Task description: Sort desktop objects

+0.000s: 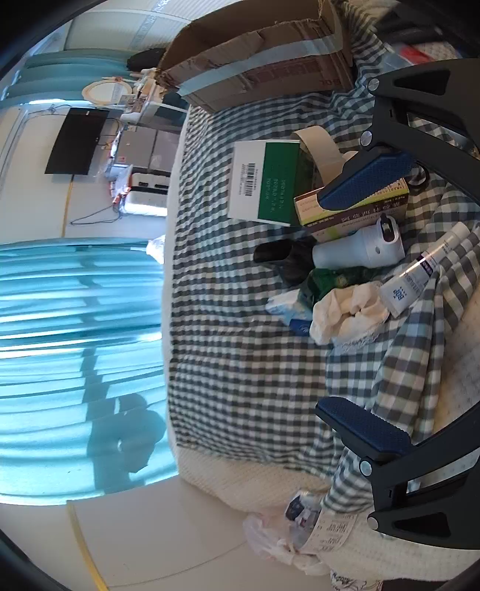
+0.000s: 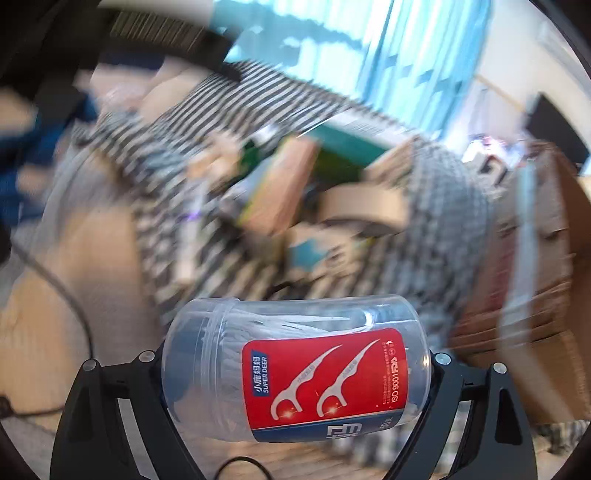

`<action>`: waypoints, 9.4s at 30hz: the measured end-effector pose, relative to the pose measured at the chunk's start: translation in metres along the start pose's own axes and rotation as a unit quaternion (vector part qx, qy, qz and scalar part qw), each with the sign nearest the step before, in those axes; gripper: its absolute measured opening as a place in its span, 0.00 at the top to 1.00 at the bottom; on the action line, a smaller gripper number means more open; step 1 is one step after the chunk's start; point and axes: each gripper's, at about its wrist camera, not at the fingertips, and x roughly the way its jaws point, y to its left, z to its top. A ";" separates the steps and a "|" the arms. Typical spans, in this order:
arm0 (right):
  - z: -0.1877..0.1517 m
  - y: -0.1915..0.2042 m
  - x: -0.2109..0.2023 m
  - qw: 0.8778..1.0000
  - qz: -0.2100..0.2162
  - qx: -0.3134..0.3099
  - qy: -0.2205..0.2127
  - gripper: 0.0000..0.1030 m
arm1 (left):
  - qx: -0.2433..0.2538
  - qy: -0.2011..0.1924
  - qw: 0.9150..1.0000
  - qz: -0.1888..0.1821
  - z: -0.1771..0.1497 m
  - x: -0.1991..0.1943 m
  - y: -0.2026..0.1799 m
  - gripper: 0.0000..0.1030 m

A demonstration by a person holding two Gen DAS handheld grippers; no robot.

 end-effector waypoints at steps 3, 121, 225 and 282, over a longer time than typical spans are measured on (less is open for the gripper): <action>0.018 -0.005 0.005 0.999 -0.029 0.019 -0.021 0.13 | 0.006 0.021 1.000 -0.011 -0.006 0.016 -0.010 0.00; 0.004 -0.179 -0.191 0.912 -0.224 0.194 -0.284 0.00 | 0.033 -0.222 0.964 -0.142 0.119 -0.149 -0.134 0.00; 0.055 -0.059 -0.022 0.972 0.046 0.107 -0.207 0.20 | 0.031 -0.052 0.997 -0.037 0.032 -0.006 -0.001 0.83; -0.017 -0.175 -0.246 0.900 -0.171 0.182 -0.357 0.19 | 0.089 -0.227 0.953 -0.178 0.082 -0.141 -0.176 0.83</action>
